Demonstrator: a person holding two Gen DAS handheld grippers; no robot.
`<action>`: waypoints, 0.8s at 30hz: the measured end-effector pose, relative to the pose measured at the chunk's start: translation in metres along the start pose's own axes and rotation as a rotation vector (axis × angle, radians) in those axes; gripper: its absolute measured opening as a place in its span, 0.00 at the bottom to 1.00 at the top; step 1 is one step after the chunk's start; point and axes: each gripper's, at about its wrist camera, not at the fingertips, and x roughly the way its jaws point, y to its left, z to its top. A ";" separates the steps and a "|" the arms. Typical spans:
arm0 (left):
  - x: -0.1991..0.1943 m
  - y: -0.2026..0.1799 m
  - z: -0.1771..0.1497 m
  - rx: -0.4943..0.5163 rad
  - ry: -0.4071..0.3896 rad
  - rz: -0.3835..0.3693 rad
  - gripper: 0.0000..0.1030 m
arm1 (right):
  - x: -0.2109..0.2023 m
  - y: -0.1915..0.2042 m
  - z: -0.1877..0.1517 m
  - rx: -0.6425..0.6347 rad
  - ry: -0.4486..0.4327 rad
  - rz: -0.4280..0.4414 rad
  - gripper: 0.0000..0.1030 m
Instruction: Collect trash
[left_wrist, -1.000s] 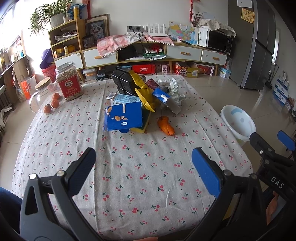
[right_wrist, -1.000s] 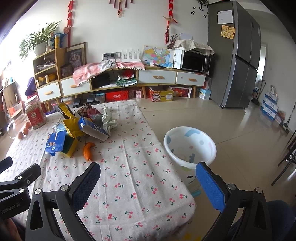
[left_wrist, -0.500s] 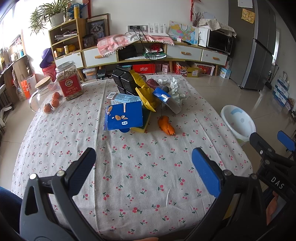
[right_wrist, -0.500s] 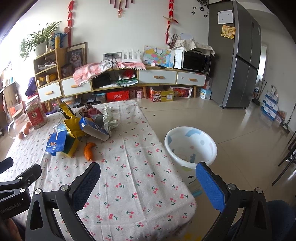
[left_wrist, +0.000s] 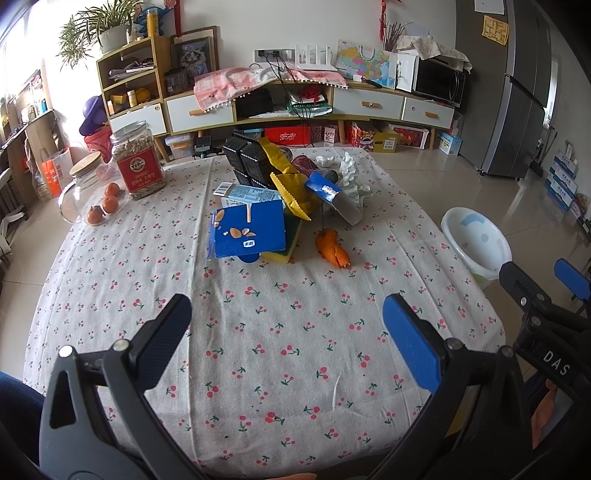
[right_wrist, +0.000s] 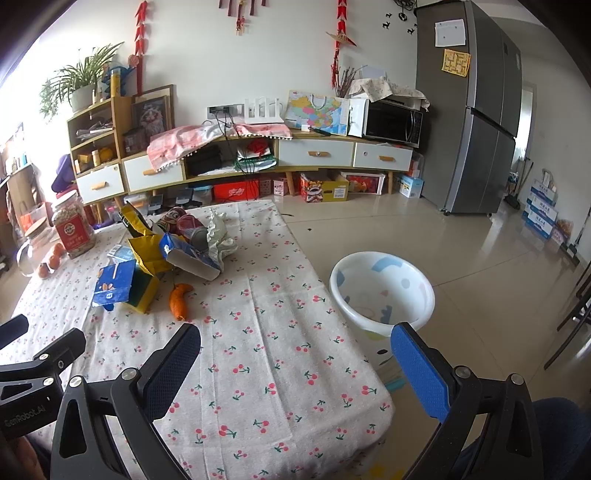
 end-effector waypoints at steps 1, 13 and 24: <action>0.000 0.000 0.000 0.000 0.001 -0.001 1.00 | 0.000 0.000 0.000 0.000 0.000 0.000 1.00; 0.000 -0.001 -0.002 0.007 0.007 -0.002 1.00 | 0.000 0.001 0.000 0.000 0.000 0.004 1.00; -0.001 -0.001 -0.002 0.010 0.009 -0.002 1.00 | -0.001 0.003 0.000 -0.003 0.003 0.007 1.00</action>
